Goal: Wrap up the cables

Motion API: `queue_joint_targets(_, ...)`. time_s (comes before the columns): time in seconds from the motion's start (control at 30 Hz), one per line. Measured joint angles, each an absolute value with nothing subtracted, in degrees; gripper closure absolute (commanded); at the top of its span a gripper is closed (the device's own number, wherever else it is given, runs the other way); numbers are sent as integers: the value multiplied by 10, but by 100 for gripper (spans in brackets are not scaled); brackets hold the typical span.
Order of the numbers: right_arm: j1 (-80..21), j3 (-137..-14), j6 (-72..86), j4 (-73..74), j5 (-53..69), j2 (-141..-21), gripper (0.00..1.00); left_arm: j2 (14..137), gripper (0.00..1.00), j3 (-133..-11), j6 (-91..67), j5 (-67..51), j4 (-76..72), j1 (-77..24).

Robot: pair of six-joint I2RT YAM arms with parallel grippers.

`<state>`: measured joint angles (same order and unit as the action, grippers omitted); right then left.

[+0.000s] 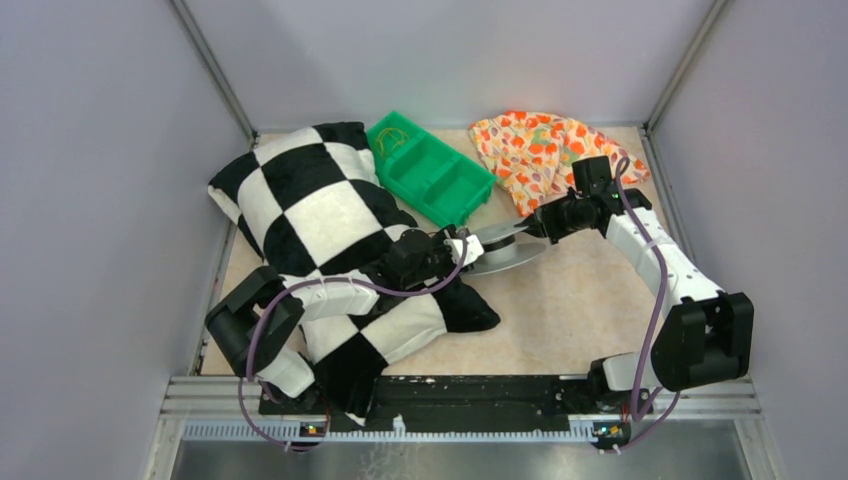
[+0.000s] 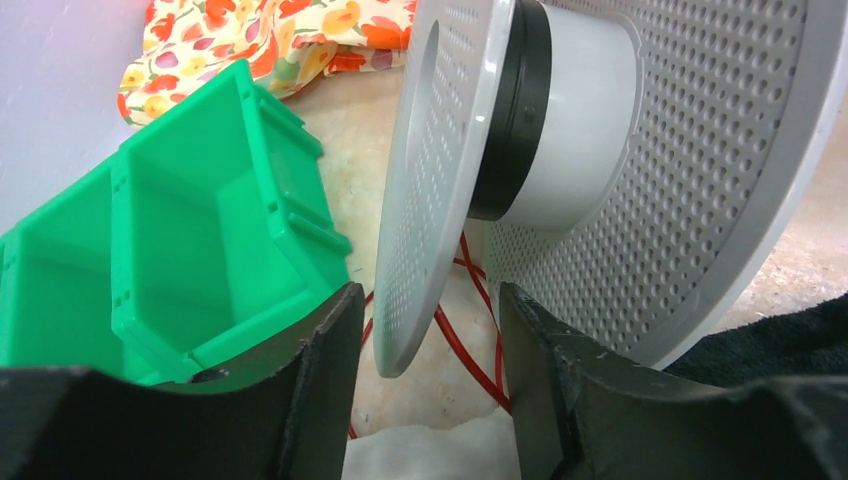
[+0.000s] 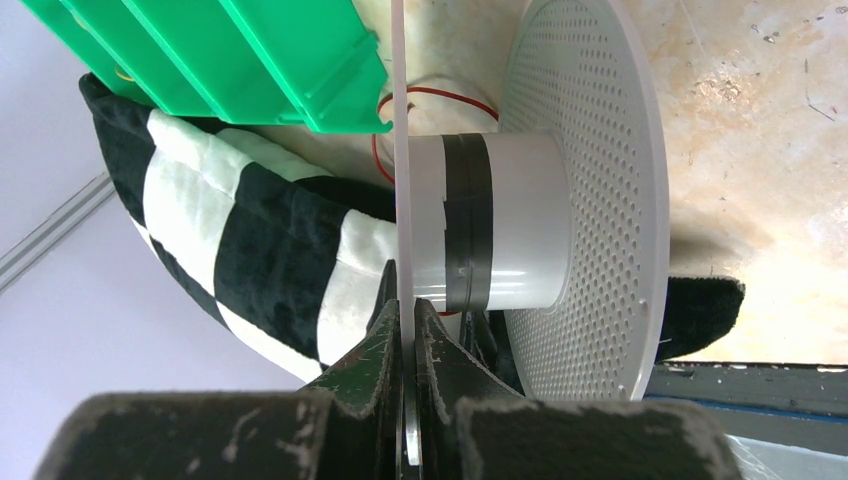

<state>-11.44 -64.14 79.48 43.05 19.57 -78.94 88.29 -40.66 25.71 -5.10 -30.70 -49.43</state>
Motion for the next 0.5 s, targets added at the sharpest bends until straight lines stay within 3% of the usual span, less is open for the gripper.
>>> queue_joint_targets(0.33, -114, -641, 792, 428, 199, -791, 100, 889, 72, -410, 260, -52, -316, -492)
queue_joint_targets(0.5, -114, -641, 789, 426, 201, -792, 100, 889, 81, -411, 261, -50, -317, -489)
